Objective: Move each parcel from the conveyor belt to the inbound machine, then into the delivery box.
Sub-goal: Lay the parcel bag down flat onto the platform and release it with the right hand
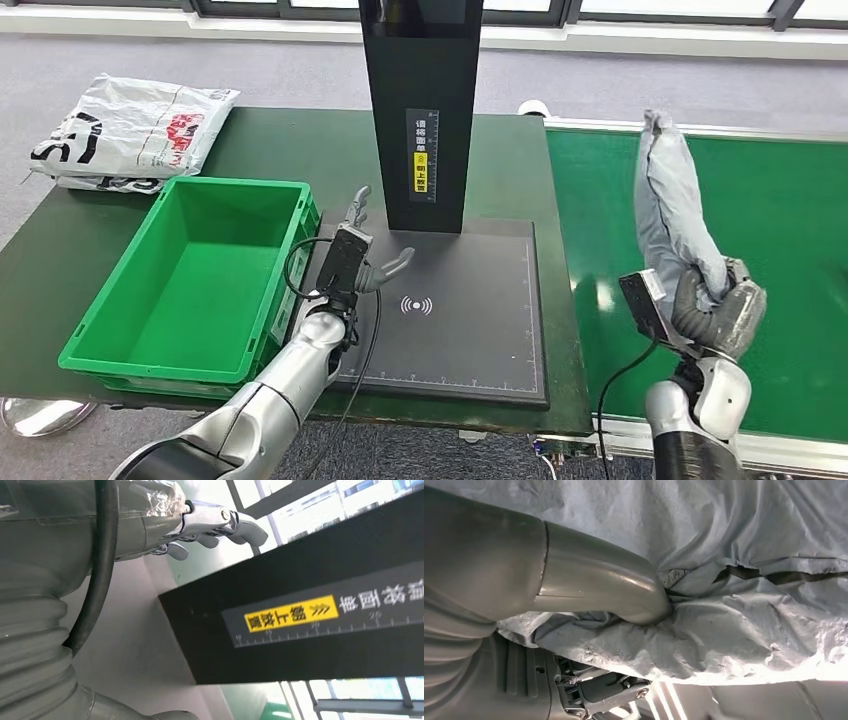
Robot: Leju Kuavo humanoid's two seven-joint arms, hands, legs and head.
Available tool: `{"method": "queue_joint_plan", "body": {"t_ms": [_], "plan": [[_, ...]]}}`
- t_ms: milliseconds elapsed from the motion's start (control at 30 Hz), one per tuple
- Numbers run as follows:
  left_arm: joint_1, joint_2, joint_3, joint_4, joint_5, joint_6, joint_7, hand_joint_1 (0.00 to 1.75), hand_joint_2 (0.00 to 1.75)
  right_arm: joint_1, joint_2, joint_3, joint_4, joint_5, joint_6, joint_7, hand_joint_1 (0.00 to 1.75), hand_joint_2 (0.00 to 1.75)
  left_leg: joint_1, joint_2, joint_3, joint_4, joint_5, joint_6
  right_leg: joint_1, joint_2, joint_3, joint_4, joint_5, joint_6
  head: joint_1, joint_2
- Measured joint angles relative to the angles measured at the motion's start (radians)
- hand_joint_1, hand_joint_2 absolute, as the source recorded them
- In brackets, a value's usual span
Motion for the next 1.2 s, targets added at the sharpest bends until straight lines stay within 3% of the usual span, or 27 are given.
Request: {"method": "queue_joint_plan", "body": {"t_ms": [333, 500, 633, 867, 1067, 1100, 1200], "plan": [[0.005, 0.007, 0.01, -0.021, -0.013, 0.003, 0.0, 0.0, 1.75, 0.023, 0.059, 0.024, -0.138, 0.017, 0.001, -0.009, 1.75, 1.75, 0.0, -0.001, -0.002, 0.0, 0.0, 0.0, -0.001, 0.0, -0.001, 0.0, 0.0, 0.0, 0.0, 0.0], [-0.012, -0.007, 0.01, -0.019, -0.039, 0.009, 0.017, 0.0, 1.75, -0.007, 0.1, 0.145, -0.135, 0.113, 0.025, 0.09, 1.75, 1.75, 0.0, 0.002, -0.002, 0.0, 0.001, -0.001, 0.0, 0.002, -0.003, 0.001, 0.001, -0.001, 0.0, 0.0], [-0.034, -0.018, 0.01, -0.012, -0.042, -0.003, 0.017, 0.0, 1.75, -0.034, 0.118, 0.294, -0.101, 0.137, 0.117, 0.144, 1.75, 1.75, 0.001, 0.001, -0.002, 0.0, 0.001, -0.002, 0.001, 0.002, -0.003, 0.001, 0.001, -0.001, 0.0, 0.0], [-0.041, -0.016, 0.01, -0.013, -0.033, -0.021, 0.02, 0.0, 1.75, -0.019, 0.12, 0.575, -0.023, 0.034, 0.394, 0.169, 1.75, 1.75, 0.001, 0.001, -0.003, 0.0, 0.001, -0.002, 0.001, 0.002, -0.005, 0.001, 0.0, -0.002, 0.0, 0.0], [-0.041, -0.008, 0.01, -0.014, -0.029, -0.021, 0.019, 0.0, 1.75, 0.006, 0.103, 0.697, -0.006, -0.032, 0.492, 0.153, 1.74, 1.75, 0.0, 0.001, -0.004, 0.0, 0.001, -0.002, 0.0, 0.002, -0.006, 0.001, 0.0, -0.002, 0.0, 0.0], [-0.041, -0.006, 0.01, -0.014, -0.028, -0.021, 0.018, 0.0, 1.75, 0.007, 0.098, 0.71, -0.006, -0.051, 0.51, 0.142, 1.68, 1.75, 0.0, 0.001, -0.004, 0.0, 0.001, -0.002, 0.0, 0.002, -0.006, 0.001, 0.0, -0.002, 0.0, 0.0], [-0.041, -0.004, 0.01, -0.014, -0.023, -0.021, 0.017, 0.0, 1.75, 0.009, 0.082, 0.749, -0.006, -0.104, 0.561, 0.107, 0.58, 1.75, 0.0, 0.001, -0.004, 0.0, 0.001, -0.002, 0.0, 0.002, -0.006, 0.001, 0.0, -0.002, 0.0, 0.0]]}}
